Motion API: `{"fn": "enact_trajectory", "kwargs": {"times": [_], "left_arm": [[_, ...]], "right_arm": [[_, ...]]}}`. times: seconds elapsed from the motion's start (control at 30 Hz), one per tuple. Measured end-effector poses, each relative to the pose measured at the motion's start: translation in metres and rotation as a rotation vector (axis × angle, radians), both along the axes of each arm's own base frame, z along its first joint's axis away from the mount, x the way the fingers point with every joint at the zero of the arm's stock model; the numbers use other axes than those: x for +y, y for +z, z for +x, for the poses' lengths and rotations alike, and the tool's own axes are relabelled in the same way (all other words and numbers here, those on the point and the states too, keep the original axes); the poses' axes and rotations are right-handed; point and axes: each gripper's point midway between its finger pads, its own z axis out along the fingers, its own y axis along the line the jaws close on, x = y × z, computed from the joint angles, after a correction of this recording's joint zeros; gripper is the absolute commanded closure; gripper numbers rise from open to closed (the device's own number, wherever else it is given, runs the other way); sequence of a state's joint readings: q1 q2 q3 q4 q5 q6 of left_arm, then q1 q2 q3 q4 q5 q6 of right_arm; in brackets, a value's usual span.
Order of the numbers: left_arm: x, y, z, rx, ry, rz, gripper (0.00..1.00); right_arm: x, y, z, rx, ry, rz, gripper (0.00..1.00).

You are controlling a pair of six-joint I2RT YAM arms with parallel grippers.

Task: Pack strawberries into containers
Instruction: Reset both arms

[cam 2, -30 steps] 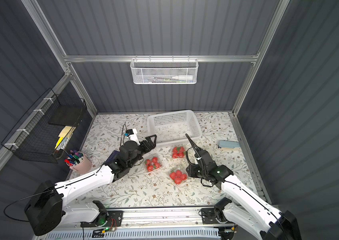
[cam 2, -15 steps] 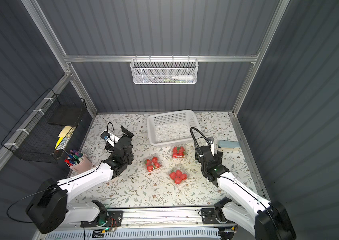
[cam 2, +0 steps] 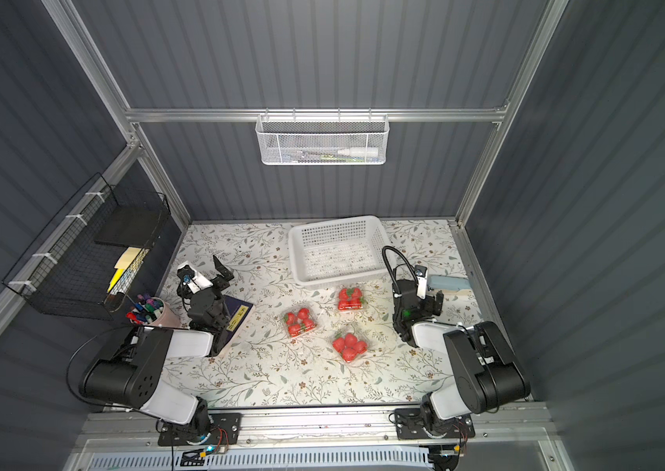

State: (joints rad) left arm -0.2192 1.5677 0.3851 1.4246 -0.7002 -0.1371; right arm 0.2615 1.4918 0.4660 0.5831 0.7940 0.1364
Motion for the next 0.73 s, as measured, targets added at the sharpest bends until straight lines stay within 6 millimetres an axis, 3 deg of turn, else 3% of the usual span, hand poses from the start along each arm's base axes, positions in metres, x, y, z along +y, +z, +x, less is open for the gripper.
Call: {"fn": "enact_trajectory", "kwargs": {"times": [0.07, 0.2, 0.3, 0.4, 0.6, 0.73], "left_arm": [[-0.001, 0.0, 0.006, -0.02, -0.032, 0.033, 0.0], [0.001, -0.028, 0.005, 0.042, -0.106, 0.084, 0.0], [0.005, -0.037, 0.003, 0.068, -0.11, 0.093, 0.0], [0.002, -0.032, 0.003, 0.048, -0.123, 0.097, 0.0], [0.0, -0.027, 0.003, 0.026, -0.132, 0.099, 0.0], [0.0, -0.026, 0.003, 0.025, -0.136, 0.1, 0.0]], "right_arm": [[-0.004, 0.0, 0.007, -0.018, 0.016, 0.027, 0.01], [-0.024, 0.011, 0.006, -0.15, 0.026, 0.104, 0.01], [-0.043, -0.01, 0.002, -0.182, 0.027, 0.127, 0.01], [-0.026, -0.029, 0.007, -0.116, 0.124, 0.153, 0.01], [-0.008, 0.001, 0.027, -0.188, 0.208, 0.18, 0.01], [-0.006, -0.001, 0.027, -0.178, 0.22, 0.186, 0.01]]}}
